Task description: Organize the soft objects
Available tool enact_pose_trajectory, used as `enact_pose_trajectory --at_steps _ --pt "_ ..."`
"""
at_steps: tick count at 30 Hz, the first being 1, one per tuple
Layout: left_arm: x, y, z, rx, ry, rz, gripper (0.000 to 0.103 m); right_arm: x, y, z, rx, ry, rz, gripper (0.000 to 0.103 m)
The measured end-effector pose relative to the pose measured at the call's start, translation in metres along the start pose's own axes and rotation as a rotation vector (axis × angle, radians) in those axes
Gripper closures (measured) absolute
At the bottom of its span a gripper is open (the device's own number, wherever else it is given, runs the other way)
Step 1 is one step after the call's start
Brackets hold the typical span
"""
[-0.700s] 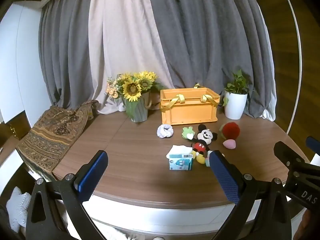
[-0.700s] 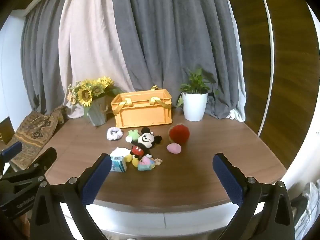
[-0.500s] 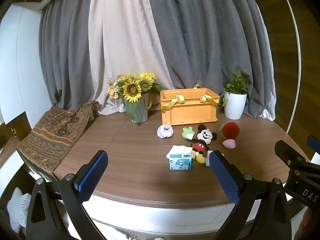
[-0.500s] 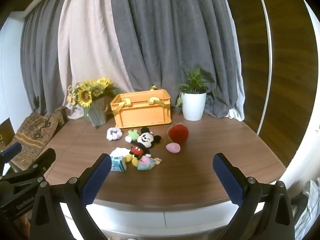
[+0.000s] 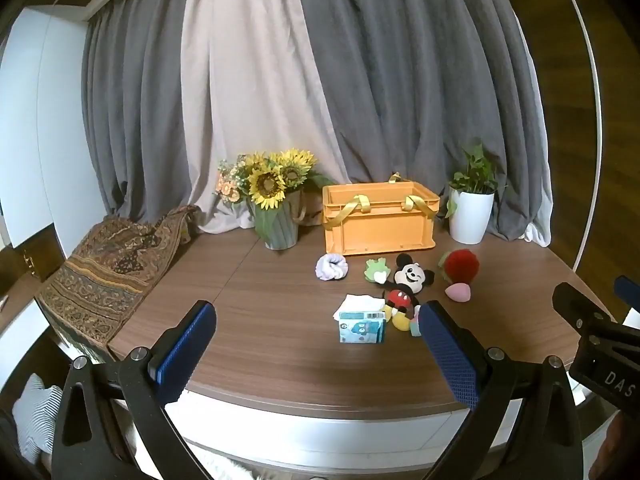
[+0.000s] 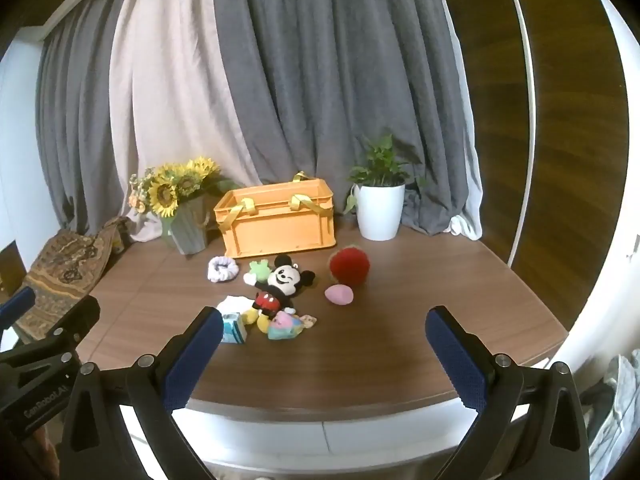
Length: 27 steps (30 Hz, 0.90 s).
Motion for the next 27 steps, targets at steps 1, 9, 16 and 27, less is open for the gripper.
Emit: enact_pose_trajectory --at_steps 1,9,16,27 --pt "0.0008 0.0001 0.0002 0.002 -0.001 -0.001 0.000 0.0000 -0.0003 -0.0011 -0.002 -0.001 -0.001 0.000" --pt "0.0034 -0.0019 0.0042 -0.005 0.001 -0.006 0.000 0.0001 -0.0009 0.0005 -0.004 -0.005 0.000 0.000" --pt "0.0056 -0.0026 0.0051 -0.014 0.009 0.000 0.000 0.0036 -0.0008 0.0029 -0.007 -0.006 0.005 0.000" --pt "0.0040 -0.0027 0.0074 -0.013 0.011 0.008 0.000 0.0054 0.0007 0.0029 -0.007 -0.007 0.011 0.000"
Point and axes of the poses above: each gripper's, at about its wrist camera, not at the fingertips, and y roughly against the way its jaws point, z to its right, x to its top, the point moved 2 cm from there along -y, roughly the way its jaws point, and after that the axes turned 9 degrees about z, right-handed, at the moved point
